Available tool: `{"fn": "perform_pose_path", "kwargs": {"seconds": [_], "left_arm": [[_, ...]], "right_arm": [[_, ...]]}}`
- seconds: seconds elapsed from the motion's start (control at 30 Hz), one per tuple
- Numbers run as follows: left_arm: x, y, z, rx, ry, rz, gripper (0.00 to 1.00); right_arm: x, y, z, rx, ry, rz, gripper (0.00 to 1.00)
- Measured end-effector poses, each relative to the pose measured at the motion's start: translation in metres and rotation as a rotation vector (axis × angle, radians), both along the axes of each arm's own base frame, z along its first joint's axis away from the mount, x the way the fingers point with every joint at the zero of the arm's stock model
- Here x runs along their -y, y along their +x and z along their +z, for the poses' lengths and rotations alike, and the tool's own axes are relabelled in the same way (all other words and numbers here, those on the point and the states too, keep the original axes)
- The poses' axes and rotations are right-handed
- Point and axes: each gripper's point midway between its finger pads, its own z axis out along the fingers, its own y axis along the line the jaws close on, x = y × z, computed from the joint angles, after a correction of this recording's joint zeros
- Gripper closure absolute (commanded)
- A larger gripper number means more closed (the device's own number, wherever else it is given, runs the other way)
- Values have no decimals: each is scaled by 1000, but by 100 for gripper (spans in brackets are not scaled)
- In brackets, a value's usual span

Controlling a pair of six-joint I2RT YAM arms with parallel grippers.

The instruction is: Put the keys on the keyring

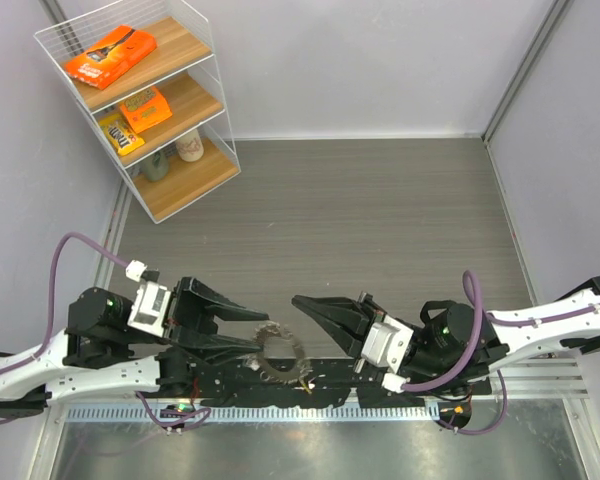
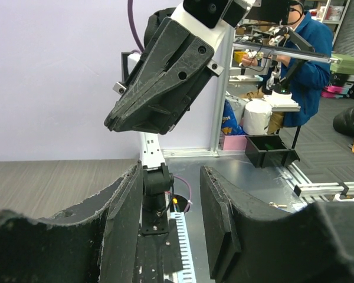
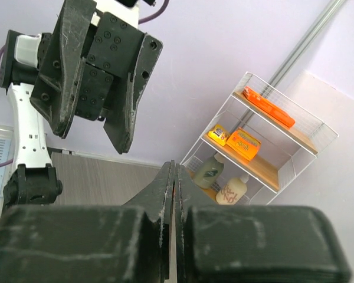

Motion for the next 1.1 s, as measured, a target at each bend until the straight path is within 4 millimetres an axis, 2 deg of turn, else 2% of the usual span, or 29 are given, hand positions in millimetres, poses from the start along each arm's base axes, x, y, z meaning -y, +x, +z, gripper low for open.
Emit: {"fn": "perform_pose_path", "kwargs": {"seconds": [0.33,0.4,0.43,0.57,0.63,0.8,0.87,0.93,1.1], "left_arm": [[3,10,-10,-28,40,50,51],[4,14,-14,-39,53,72,51],[4,16,-16,-44,59,83,50],[3,25,-28,-68,89,132,41],[2,30,-34,-81,104,159,38],[0,42,-49,-108,143,229,32],[-2,48,-56,-123,165,263,1],[-3,52,-62,-132,182,287,0],[-6,59,-82,-168,224,331,0]], "right_arm": [[5,15,-28,-72,-46,-68,94],[8,20,-35,-118,-62,-88,89],[8,23,-39,-140,-71,-97,76],[11,35,-64,-272,-129,-136,55],[13,41,-81,-346,-167,-160,50],[20,60,-125,-532,-250,-226,45],[22,67,-146,-617,-269,-246,39],[24,72,-172,-698,-296,-271,35],[37,73,-260,-913,-414,-355,30]]}}
